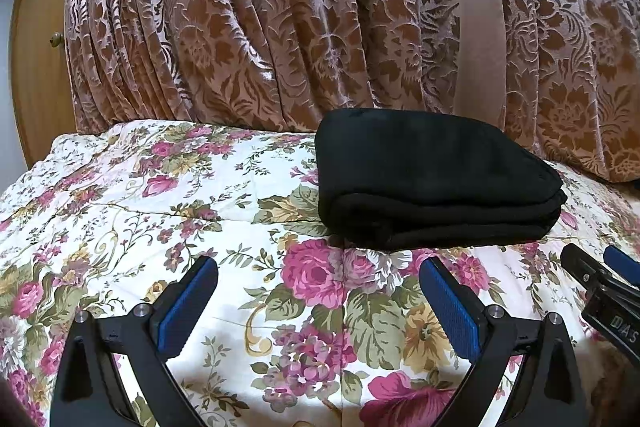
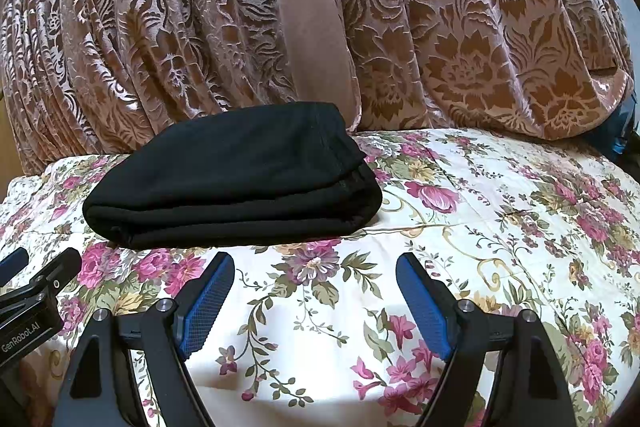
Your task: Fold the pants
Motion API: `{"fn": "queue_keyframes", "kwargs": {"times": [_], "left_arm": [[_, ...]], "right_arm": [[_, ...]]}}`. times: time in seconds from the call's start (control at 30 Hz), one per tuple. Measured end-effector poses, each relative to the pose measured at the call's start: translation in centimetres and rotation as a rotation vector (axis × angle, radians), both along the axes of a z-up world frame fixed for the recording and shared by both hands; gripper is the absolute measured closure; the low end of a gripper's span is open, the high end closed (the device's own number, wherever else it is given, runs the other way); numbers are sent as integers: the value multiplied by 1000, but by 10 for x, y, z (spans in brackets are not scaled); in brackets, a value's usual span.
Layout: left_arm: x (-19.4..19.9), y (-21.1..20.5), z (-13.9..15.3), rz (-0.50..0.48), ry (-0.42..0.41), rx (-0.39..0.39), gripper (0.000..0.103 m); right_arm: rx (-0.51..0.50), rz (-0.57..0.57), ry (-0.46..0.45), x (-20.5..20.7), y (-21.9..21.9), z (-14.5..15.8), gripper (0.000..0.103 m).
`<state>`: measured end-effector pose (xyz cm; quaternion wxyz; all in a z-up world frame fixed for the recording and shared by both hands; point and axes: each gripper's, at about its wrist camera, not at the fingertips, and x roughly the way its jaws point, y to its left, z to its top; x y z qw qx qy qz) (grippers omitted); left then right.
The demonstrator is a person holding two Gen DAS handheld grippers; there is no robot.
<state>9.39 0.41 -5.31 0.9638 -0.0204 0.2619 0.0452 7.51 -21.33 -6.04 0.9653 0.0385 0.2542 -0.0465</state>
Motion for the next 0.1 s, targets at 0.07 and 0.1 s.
{"fn": "queue_keyframes", "kwargs": {"times": [0.07,0.1], "left_arm": [[1,1,-1,2,10,-4,2],[2,1,-1,3,15,-5,2]], "right_arm": [[2,-1,2,0,0,0,19],[2,-1,3,0,0,0,19]]}}
